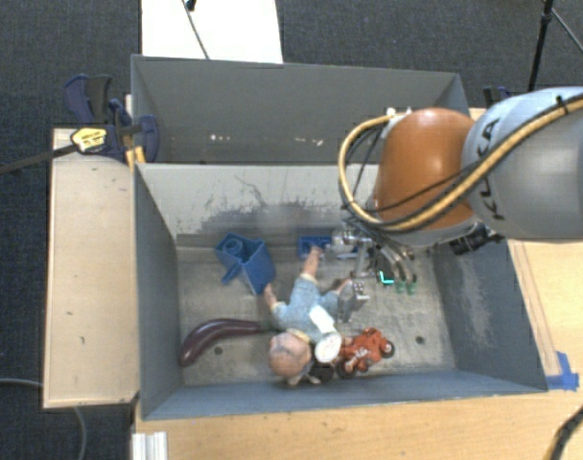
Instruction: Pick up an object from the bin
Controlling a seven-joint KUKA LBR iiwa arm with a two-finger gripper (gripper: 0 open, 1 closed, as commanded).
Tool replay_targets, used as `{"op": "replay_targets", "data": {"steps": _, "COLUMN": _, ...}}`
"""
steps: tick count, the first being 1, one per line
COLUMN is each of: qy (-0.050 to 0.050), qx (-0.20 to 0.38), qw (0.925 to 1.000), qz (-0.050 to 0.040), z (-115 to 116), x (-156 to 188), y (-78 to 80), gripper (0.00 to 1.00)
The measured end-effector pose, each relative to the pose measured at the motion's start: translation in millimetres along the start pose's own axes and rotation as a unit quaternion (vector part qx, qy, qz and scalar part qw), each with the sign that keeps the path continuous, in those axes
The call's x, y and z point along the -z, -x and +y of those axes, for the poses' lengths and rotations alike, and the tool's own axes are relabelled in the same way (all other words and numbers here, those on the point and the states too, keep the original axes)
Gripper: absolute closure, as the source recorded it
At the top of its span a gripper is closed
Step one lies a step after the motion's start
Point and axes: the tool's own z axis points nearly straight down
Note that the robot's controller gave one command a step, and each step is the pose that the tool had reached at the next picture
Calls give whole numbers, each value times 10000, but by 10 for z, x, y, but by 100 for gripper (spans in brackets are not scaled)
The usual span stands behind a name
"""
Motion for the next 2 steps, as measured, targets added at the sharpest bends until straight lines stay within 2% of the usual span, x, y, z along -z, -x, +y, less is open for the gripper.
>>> {"op": "replay_targets", "data": {"steps": 1, "qy": 1, "qx": -5, "qw": 10000, "qz": -37, "z": -2, "x": 40, "y": 19, "gripper": 0}}
{"op": "replay_targets", "data": {"steps": 2, "qy": -1, "qx": 1056, "qw": 9944, "qz": -45, "z": -145, "x": -680, "y": 115, "gripper": 100}}
